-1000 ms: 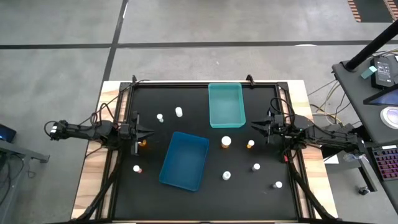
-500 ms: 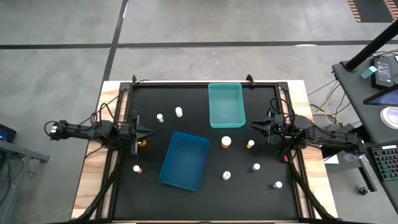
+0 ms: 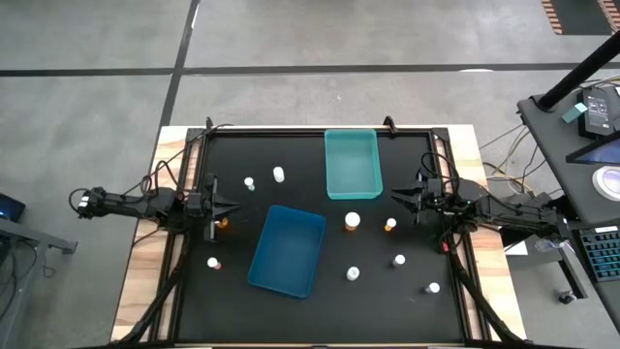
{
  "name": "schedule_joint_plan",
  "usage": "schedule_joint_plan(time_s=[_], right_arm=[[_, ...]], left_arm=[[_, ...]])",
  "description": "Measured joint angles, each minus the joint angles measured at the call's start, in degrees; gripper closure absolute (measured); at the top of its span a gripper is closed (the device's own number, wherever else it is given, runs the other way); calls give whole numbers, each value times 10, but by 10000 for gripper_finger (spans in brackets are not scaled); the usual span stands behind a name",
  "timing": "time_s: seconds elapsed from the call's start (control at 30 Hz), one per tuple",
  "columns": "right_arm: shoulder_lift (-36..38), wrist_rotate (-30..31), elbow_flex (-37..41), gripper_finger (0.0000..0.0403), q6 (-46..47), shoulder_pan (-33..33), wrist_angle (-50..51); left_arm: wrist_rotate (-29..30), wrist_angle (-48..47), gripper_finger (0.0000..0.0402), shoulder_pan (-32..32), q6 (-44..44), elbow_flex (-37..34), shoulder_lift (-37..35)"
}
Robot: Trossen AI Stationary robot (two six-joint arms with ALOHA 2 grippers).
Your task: Pick and place medicine bottles into bin by pill shape (circle, oval)
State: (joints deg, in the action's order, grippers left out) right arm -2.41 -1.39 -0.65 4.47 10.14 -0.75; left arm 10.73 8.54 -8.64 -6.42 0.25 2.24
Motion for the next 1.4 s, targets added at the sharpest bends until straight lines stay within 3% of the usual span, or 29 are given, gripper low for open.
schedule_joint_plan(time_s=[0.2, 0.47, 0.53, 0.63, 0.77, 0.93, 1.07, 1.4], right_arm=[[0, 0, 0, 319, -6, 0, -2], [0, -1, 0, 319, -123, 0, -19], [0, -7, 0, 319, -31, -1, -27], [0, -13, 0, 319, 217, -1, -28], [0, 31, 0, 319, 289, 0, -30], [0, 51, 0, 319, 279, 0, -47], [0, 76, 0, 319, 212, 0, -39], [-1, 81, 0, 319, 66, 0, -45]], left_arm=[[0, 0, 402, 0, 0, 0, 0], [0, 0, 402, 0, 0, 0, 0], [0, 10, 402, 0, 22, 0, 0], [2, 91, 402, -1, 216, 0, 2], [26, 228, 402, 0, 269, 0, 0], [28, 353, 402, 0, 270, 0, 0], [28, 403, 402, 0, 270, 0, 0], [30, 432, 402, 0, 266, 0, 0]])
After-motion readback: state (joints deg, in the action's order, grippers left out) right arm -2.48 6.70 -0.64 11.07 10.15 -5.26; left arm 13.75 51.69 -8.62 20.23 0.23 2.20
